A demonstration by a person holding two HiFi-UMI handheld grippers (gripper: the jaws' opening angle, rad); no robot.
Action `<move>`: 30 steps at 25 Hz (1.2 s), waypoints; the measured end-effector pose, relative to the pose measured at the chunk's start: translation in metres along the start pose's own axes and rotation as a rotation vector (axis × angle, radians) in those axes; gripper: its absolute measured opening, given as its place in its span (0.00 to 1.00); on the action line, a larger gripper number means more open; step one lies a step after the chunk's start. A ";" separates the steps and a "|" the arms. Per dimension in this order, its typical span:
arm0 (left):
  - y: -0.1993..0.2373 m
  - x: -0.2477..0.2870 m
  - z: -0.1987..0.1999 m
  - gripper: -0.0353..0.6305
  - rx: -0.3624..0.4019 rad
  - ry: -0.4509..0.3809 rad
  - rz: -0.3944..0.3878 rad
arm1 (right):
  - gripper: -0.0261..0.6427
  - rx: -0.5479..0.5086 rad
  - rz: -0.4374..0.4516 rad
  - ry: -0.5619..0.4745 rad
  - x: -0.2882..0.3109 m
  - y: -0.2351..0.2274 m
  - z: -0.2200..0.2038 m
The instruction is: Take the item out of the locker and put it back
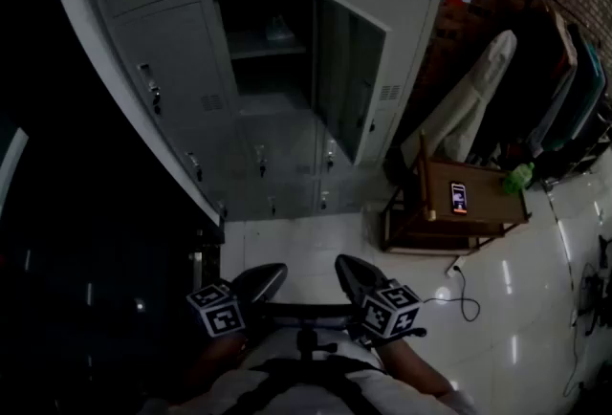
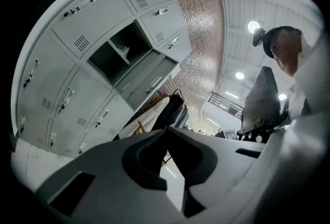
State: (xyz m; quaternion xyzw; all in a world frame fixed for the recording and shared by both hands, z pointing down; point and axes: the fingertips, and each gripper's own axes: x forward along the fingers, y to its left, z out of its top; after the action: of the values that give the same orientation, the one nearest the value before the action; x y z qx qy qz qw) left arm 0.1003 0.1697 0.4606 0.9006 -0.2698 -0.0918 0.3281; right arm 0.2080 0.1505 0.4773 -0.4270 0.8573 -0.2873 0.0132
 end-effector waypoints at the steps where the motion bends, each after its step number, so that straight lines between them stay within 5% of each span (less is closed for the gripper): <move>1: 0.000 0.003 -0.001 0.06 0.005 -0.003 0.004 | 0.04 0.016 0.004 -0.004 -0.002 -0.002 0.001; 17: -0.012 0.031 -0.020 0.06 0.030 -0.026 0.066 | 0.04 0.065 0.085 0.054 -0.008 -0.034 -0.002; 30: 0.048 0.036 0.022 0.06 0.002 -0.039 0.060 | 0.04 0.051 0.118 0.140 0.069 -0.028 0.007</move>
State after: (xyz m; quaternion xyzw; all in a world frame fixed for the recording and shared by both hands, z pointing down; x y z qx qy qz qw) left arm 0.1021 0.1073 0.4748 0.8904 -0.3033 -0.0993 0.3245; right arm 0.1867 0.0833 0.5014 -0.3544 0.8721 -0.3369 -0.0189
